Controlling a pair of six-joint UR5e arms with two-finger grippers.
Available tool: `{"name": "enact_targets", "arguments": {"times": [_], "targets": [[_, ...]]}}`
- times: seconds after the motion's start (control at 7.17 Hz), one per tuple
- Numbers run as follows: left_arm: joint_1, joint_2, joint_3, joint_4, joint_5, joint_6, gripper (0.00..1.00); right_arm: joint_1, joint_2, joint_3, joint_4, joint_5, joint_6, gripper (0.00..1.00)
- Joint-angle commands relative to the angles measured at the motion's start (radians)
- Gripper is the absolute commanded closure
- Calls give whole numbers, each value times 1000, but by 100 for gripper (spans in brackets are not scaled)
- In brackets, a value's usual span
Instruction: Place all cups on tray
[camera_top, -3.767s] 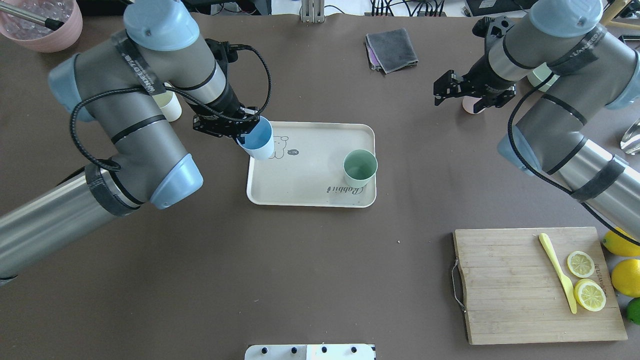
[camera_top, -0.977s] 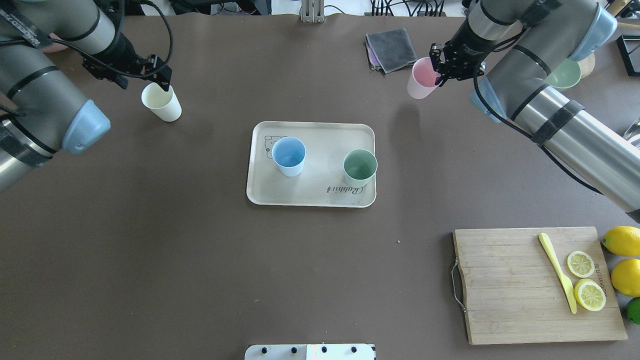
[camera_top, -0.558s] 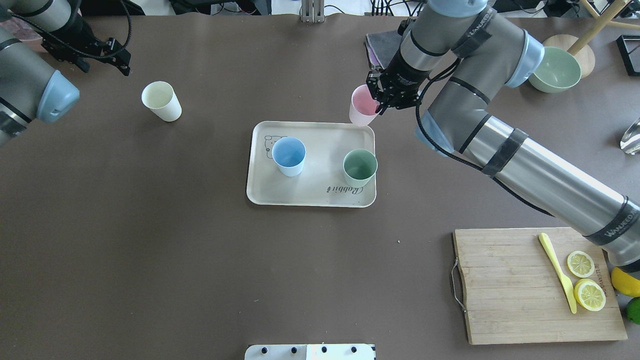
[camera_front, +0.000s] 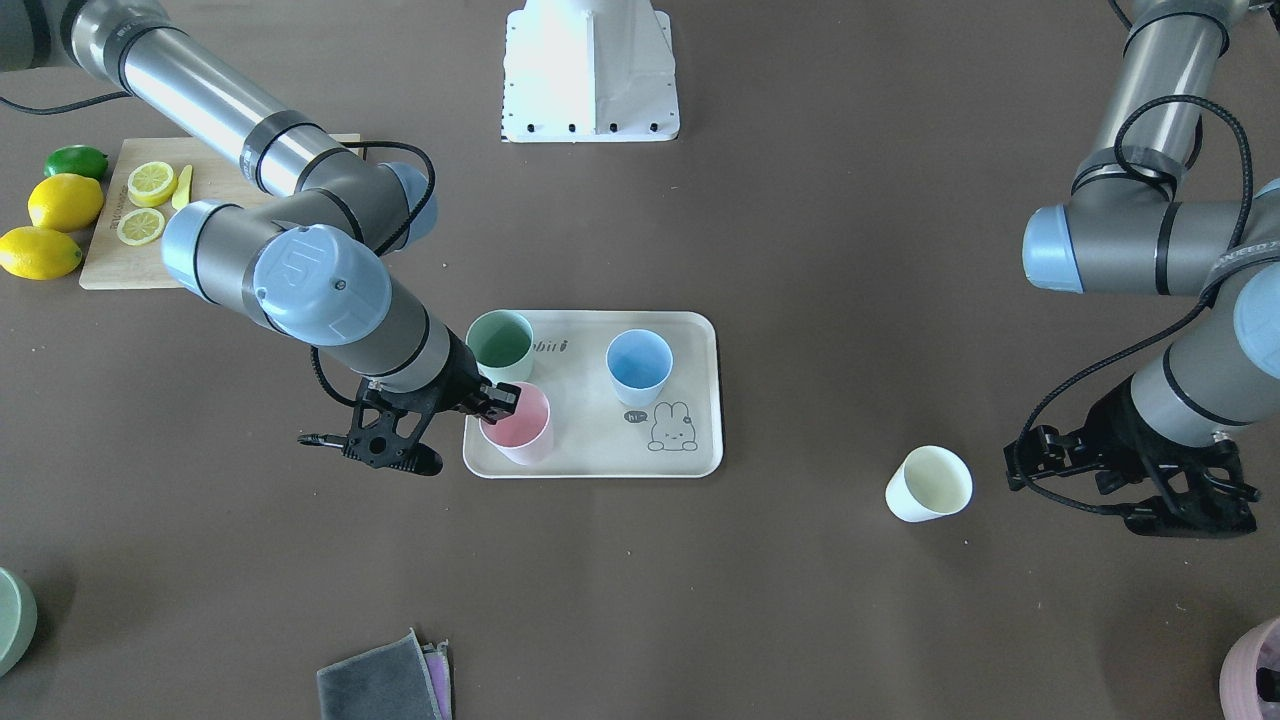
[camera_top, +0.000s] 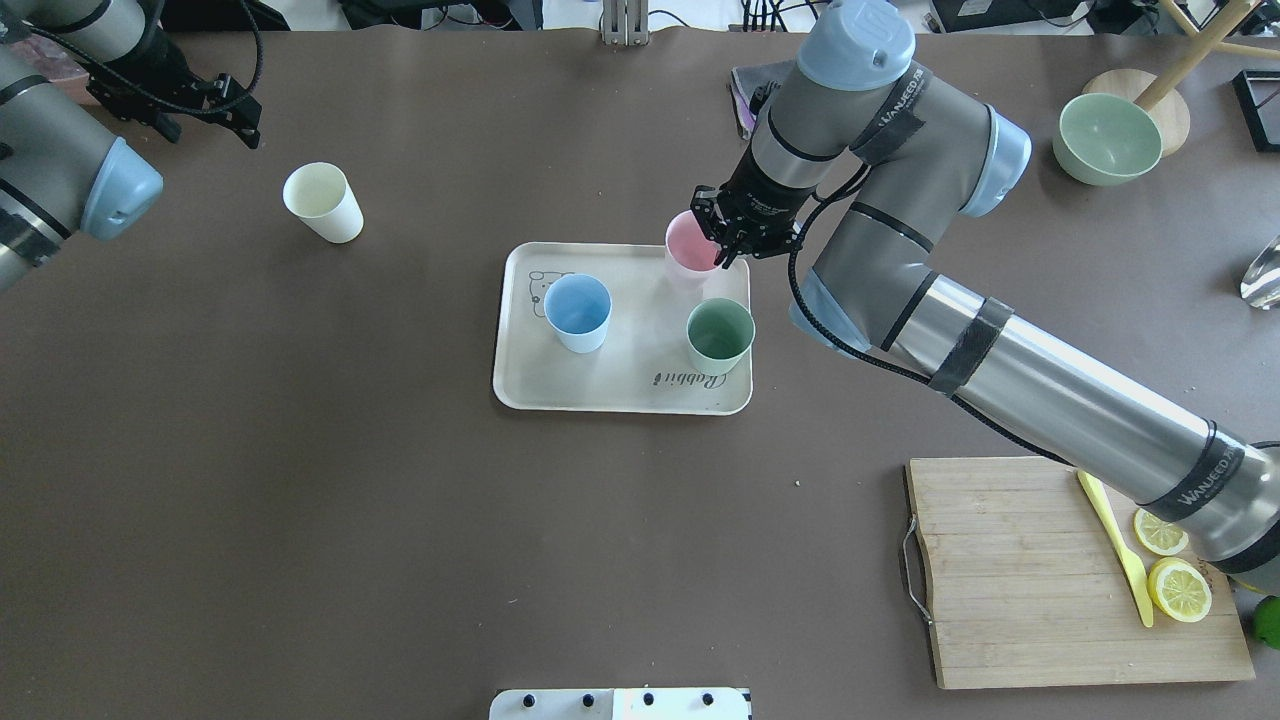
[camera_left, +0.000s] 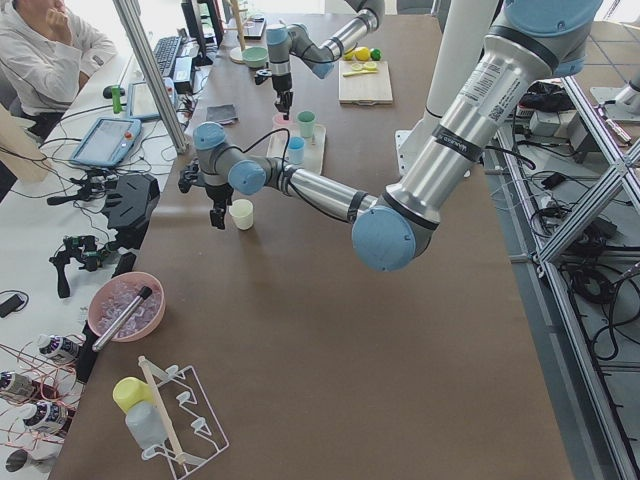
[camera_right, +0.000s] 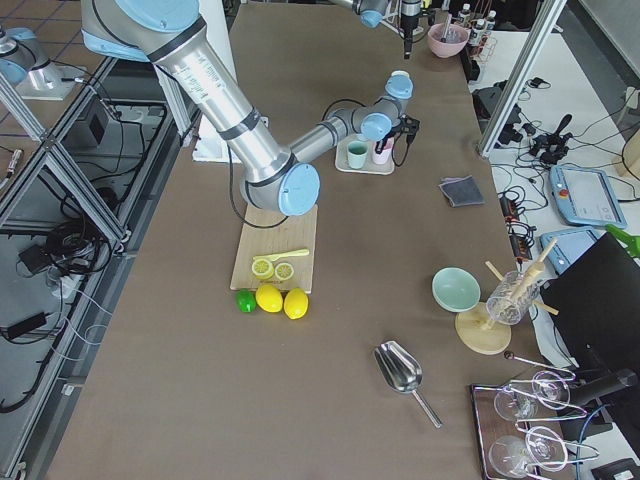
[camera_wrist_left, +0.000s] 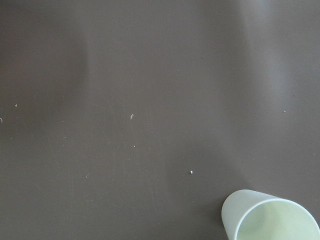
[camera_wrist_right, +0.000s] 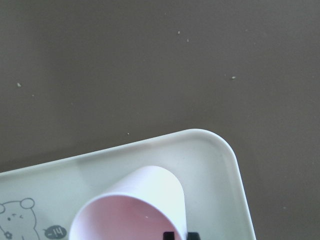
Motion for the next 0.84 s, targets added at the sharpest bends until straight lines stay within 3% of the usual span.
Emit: {"name": "enact_targets", "arguments": {"times": [0.0, 0.14, 0.42, 0.56, 0.7], "targets": [[51, 9, 41, -86, 7, -49, 2, 2, 0, 19, 1, -6, -1, 0], [62, 12, 40, -97, 7, -62, 11, 11, 0, 25, 1, -6, 1, 0], [93, 15, 40, -99, 7, -72, 76, 40, 1, 34, -1, -3, -4, 0], [97, 14, 40, -99, 7, -75, 94, 48, 0, 36, -1, 0, -2, 0], [97, 11, 40, -98, 5, -76, 100, 57, -2, 36, -3, 5, -4, 0]]}}
